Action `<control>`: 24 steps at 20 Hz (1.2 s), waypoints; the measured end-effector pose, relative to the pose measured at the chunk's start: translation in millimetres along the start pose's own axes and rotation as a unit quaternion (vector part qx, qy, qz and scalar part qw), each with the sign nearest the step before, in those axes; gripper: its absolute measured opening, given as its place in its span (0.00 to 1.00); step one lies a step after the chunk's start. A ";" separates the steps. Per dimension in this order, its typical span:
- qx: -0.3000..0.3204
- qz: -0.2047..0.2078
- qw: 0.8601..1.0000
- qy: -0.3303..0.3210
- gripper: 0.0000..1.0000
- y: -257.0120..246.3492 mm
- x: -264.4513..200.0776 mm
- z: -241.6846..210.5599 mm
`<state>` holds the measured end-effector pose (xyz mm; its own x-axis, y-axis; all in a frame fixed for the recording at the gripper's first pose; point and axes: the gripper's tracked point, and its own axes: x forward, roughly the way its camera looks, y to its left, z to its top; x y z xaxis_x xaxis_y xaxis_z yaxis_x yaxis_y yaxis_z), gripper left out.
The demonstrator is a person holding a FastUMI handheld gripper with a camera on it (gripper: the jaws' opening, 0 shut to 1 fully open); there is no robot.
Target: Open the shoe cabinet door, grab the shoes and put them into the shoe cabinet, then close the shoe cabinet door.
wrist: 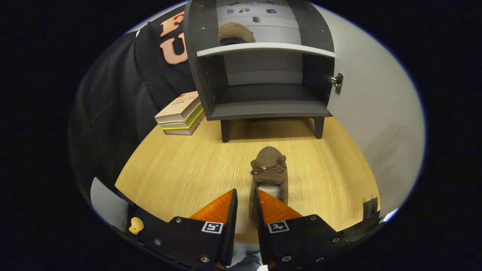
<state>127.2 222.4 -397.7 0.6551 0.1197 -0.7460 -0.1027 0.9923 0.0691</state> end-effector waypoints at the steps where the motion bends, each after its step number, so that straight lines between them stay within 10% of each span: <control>1: 0.002 0.000 1.000 0.010 0.28 -1.1 10.2 -6.0; 18: 0.065 -0.017 0.996 0.066 0.15 -18.3 108.5 -27.7; 24: -0.006 -0.020 0.999 0.028 0.08 -16.3 109.2 -25.8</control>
<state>181.1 218.5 -497.4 0.6158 0.0778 -0.7841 -0.0857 0.9958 0.0315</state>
